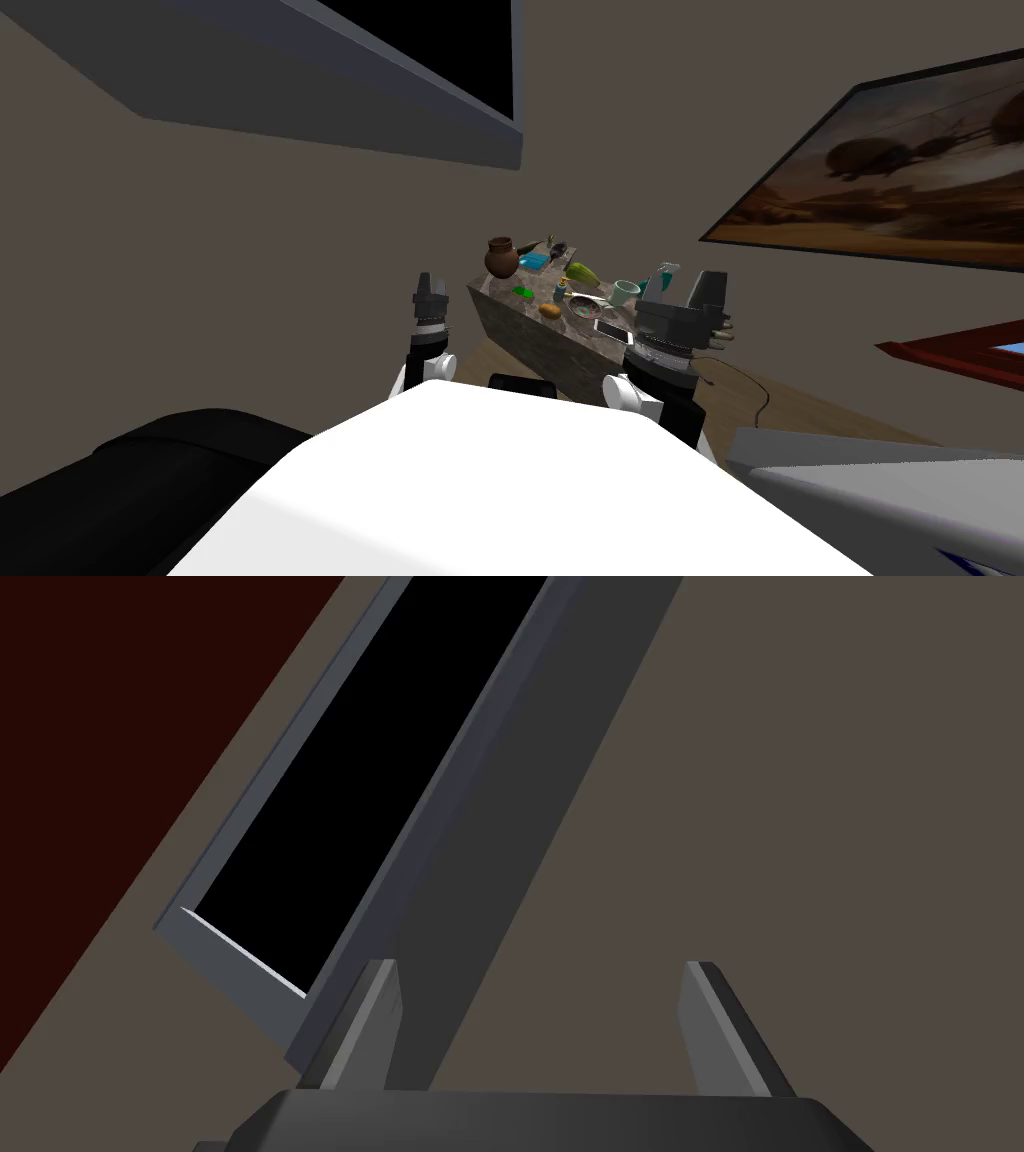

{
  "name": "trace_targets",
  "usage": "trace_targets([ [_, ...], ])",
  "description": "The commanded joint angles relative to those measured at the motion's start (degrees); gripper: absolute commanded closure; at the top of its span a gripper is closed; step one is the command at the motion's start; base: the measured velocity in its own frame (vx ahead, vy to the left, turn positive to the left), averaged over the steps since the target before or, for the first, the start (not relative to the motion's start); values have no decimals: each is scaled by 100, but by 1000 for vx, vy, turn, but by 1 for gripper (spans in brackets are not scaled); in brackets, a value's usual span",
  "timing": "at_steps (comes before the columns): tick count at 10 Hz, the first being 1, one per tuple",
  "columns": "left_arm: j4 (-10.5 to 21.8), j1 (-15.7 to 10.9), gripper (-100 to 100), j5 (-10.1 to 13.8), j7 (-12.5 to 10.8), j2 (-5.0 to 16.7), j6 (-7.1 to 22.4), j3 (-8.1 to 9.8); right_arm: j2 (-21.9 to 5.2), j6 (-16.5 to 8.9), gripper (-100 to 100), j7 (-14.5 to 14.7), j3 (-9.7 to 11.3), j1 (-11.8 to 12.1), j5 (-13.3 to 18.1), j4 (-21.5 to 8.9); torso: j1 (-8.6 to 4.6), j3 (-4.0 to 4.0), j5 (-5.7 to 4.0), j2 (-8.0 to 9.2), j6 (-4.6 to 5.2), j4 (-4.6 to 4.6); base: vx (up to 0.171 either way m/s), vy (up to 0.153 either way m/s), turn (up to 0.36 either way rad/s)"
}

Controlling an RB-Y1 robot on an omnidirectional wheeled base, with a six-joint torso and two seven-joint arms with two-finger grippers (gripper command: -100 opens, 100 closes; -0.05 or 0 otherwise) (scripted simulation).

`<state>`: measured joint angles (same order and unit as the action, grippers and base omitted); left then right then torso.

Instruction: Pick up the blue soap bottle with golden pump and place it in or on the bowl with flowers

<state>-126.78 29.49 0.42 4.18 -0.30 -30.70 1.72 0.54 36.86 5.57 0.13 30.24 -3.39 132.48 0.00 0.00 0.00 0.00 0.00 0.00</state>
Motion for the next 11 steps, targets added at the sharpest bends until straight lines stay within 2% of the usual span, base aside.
trace_targets([
  [1,0,0,0,0,0,0,0,0,-210,-10,-100,-79,-65,-38,172,-59,0,0,0,0,0,0,-44,18,66],
  [6,0,-1,0,0,0,-1,0,-1,-674,-128,-100,-391,-397,-174,935,-419,17,20,4,35,-1,8,-94,43,75],
  [7,0,-1,0,0,0,-1,0,-1,-674,-128,-100,-391,-397,-174,981,-419,18,21,4,36,-1,8,-58,28,18],
  [9,0,-1,0,0,0,0,0,0,-824,-224,-100,-539,-592,-266,1377,-624,6,13,2,21,-1,5,-59,25,80],
  [10,0,-1,0,0,0,0,0,0,-824,-224,-100,-539,-592,-266,1452,-624,9,14,2,25,-1,6,-50,28,35],
  [11,0,0,0,0,0,0,0,0,-891,-285,-100,-612,-699,-322,1678,-735,8,12,2,21,1,5,-50,37,72],
])
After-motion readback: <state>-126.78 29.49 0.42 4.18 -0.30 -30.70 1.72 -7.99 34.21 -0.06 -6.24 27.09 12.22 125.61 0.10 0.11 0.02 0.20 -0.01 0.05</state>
